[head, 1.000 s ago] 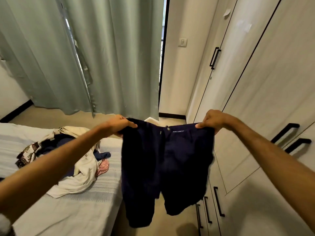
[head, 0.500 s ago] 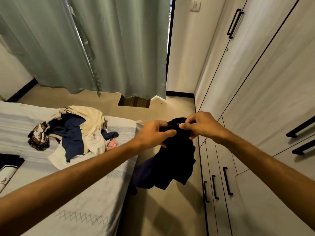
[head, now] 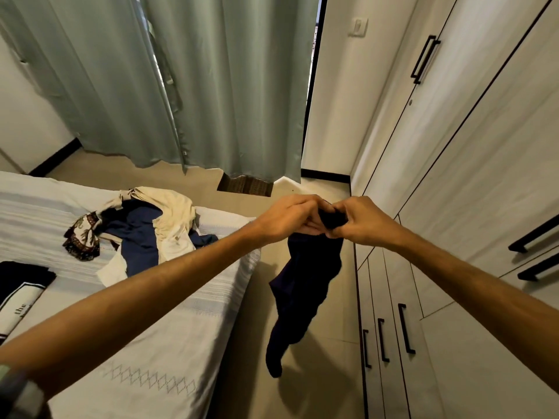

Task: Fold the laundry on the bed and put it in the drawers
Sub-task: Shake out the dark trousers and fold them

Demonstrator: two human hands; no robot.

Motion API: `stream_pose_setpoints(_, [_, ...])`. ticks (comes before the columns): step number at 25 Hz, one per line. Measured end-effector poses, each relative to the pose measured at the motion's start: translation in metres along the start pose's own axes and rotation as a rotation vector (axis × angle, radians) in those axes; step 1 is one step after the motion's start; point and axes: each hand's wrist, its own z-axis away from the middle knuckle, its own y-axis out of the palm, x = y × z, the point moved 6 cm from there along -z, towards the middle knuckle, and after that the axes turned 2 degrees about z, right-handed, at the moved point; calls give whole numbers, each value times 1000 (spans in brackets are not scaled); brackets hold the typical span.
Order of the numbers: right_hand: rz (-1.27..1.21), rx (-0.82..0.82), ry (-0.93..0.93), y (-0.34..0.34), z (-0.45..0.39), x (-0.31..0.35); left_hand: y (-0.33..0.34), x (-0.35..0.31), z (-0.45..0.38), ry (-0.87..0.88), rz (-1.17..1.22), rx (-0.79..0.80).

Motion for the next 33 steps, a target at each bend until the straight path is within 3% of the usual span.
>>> stream_pose_setpoints(3, [53, -24, -105, -9, 12, -4, -51, -12, 5, 296, -382, -187])
stream_pose_setpoints(5, [54, -76, -194, -16, 19, -6, -63, -10, 7, 397, -667, -127])
stream_pose_setpoints(7, [46, -117, -258, -22, 26, -2, -45, 6, 4, 327, -788, 96])
stream_pose_setpoints(9, [64, -146, -292, -27, 29, 1, -21, 20, 1, 279, -831, 223])
stream_pose_setpoints(14, [70, -187, -357, -45, 45, 5, -11, 23, -17, 296, -1216, 83])
stream_pose_setpoints(17, [59, -225, -365, -59, 50, 2, -2, 19, -22, 336, -1243, 40])
stream_pose_setpoints(22, [61, -219, -318, -71, 54, -9, 9, 6, -26, 259, -1303, 69])
stream_pose_setpoints(25, [72, -246, -301, -75, 61, -11, 23, -2, -14, 552, -1288, 104])
stream_pose_setpoints(27, [81, -256, -315, -75, 64, -11, 33, -1, -8, 626, -1172, 175])
stream_pose_setpoints(30, [87, -269, -307, -76, 70, -14, 51, -7, -13, 426, -1008, 239])
stream_pose_setpoints(33, [68, -303, -243, -82, 74, -24, 63, 1, -19, 265, -1053, 304])
